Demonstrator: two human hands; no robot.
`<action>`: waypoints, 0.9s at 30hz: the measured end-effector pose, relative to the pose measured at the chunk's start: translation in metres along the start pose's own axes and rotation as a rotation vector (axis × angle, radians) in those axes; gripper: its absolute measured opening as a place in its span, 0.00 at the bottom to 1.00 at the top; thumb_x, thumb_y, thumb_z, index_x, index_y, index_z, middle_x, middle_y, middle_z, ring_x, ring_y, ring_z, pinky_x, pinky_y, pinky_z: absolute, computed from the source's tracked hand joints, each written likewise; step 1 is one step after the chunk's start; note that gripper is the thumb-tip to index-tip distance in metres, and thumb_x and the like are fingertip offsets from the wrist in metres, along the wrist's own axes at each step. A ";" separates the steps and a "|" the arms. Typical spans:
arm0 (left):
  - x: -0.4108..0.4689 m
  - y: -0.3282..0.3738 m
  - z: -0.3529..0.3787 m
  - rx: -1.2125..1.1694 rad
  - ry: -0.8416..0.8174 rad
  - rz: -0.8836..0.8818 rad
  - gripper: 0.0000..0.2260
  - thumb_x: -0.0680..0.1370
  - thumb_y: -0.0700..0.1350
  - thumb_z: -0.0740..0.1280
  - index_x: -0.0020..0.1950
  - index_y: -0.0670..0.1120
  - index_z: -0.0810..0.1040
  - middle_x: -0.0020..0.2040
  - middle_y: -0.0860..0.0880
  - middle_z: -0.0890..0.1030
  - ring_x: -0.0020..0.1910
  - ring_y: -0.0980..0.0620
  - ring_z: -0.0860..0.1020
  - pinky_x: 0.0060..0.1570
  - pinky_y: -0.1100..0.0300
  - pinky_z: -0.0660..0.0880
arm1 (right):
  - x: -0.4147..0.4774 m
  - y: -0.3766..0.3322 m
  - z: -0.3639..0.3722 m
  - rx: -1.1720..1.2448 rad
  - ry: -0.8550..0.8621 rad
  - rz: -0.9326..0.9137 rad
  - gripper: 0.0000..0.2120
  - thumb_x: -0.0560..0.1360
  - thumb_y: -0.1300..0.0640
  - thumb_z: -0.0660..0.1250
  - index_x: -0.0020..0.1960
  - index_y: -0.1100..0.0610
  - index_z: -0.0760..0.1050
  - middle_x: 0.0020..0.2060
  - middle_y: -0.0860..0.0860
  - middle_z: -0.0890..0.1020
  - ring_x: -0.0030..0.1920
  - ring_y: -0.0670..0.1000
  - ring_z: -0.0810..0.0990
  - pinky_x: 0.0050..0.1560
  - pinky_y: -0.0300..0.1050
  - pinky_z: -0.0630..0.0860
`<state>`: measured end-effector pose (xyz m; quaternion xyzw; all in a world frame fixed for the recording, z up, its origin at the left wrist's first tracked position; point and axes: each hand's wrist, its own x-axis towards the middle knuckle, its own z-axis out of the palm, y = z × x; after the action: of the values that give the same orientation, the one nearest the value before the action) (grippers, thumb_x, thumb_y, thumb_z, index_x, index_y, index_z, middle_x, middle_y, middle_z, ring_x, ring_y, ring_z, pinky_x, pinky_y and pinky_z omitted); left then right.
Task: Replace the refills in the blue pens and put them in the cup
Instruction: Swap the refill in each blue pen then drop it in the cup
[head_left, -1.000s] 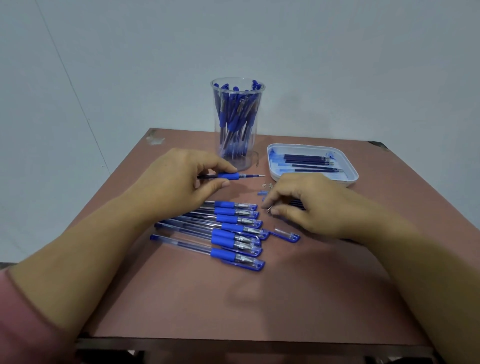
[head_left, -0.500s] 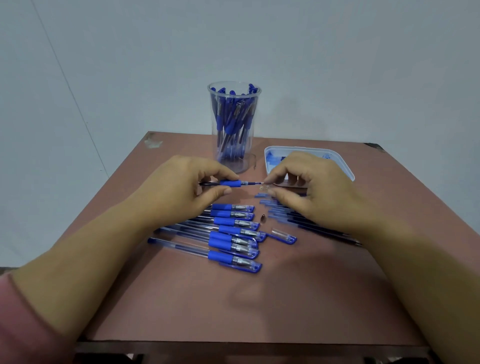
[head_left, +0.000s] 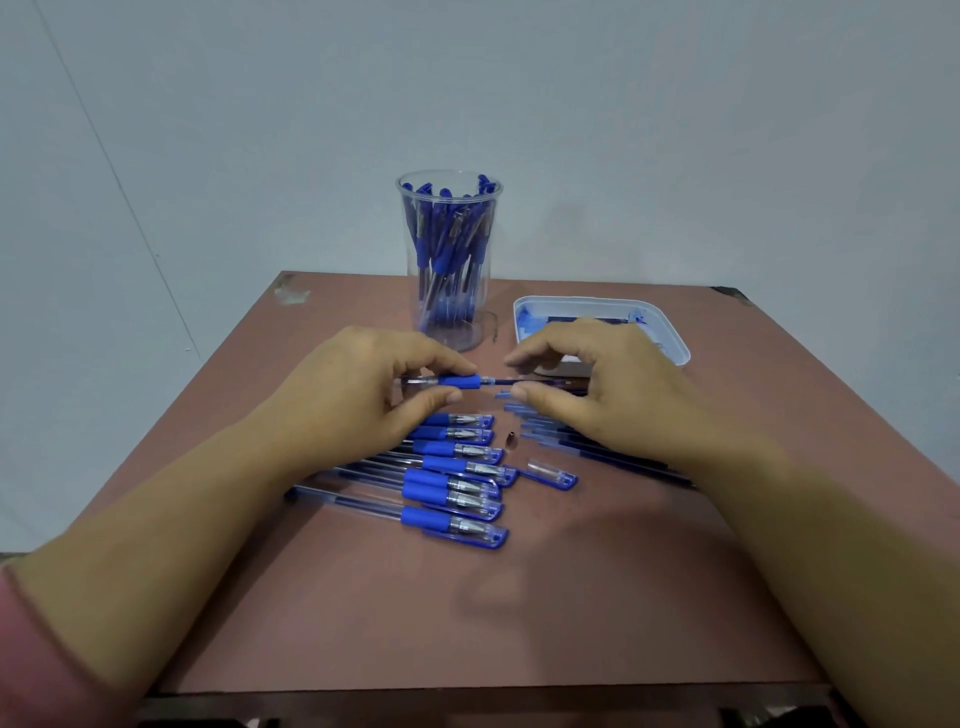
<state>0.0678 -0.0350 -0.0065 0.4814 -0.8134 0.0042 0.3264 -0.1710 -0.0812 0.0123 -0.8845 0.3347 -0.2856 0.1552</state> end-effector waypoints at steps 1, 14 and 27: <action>0.000 0.000 0.000 -0.004 -0.003 0.005 0.12 0.74 0.53 0.69 0.56 0.56 0.82 0.44 0.61 0.83 0.39 0.60 0.80 0.39 0.57 0.79 | 0.001 -0.002 0.002 -0.003 -0.014 -0.014 0.07 0.73 0.53 0.72 0.51 0.47 0.81 0.44 0.40 0.82 0.48 0.39 0.78 0.48 0.28 0.71; 0.000 -0.002 0.003 0.006 0.002 0.007 0.10 0.75 0.49 0.73 0.56 0.57 0.82 0.36 0.70 0.75 0.36 0.63 0.77 0.37 0.66 0.72 | 0.001 0.000 0.001 -0.044 -0.021 -0.019 0.07 0.74 0.58 0.71 0.50 0.49 0.82 0.41 0.41 0.82 0.46 0.38 0.78 0.45 0.27 0.71; 0.000 -0.014 -0.003 -0.002 0.056 -0.082 0.10 0.74 0.50 0.72 0.54 0.59 0.83 0.40 0.63 0.82 0.35 0.55 0.78 0.35 0.59 0.76 | -0.003 0.030 -0.016 -0.124 -0.202 0.193 0.06 0.75 0.53 0.70 0.46 0.42 0.79 0.40 0.37 0.81 0.45 0.35 0.78 0.51 0.37 0.76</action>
<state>0.0800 -0.0413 -0.0087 0.5139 -0.7835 0.0036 0.3494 -0.1974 -0.1028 0.0096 -0.8804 0.4176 -0.1576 0.1601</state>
